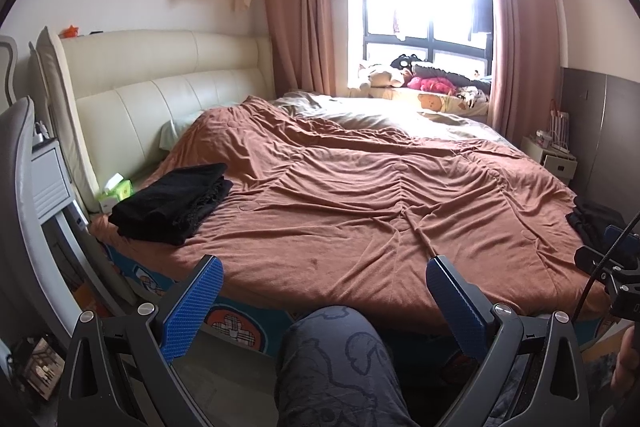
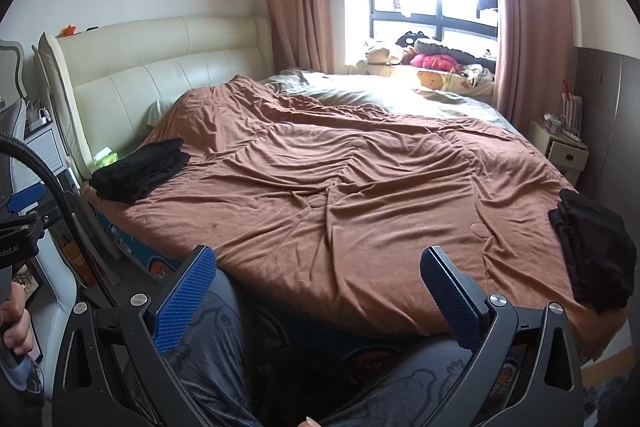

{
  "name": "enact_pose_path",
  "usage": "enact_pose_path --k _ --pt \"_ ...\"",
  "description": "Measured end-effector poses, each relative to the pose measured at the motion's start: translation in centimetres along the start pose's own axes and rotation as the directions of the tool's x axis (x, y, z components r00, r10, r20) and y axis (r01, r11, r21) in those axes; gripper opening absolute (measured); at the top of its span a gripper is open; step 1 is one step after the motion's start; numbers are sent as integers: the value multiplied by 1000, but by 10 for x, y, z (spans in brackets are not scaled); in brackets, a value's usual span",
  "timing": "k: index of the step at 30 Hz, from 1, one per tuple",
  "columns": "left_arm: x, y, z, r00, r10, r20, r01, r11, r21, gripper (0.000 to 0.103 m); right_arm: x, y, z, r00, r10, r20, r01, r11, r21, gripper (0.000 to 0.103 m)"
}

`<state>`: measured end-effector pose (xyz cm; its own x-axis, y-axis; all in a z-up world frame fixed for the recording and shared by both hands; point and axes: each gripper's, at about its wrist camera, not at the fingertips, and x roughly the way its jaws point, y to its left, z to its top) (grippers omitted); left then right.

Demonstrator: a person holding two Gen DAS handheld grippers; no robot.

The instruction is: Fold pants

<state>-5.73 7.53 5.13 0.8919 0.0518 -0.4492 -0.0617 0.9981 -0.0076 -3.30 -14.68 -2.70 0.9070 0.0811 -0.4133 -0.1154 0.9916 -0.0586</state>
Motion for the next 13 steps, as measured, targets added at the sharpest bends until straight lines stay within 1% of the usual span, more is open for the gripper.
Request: enact_pose_path --k 13 --pt "-3 -3 -1 1000 4 13 -4 1000 15 103 1 -3 0 1000 3 7 -3 1000 4 103"
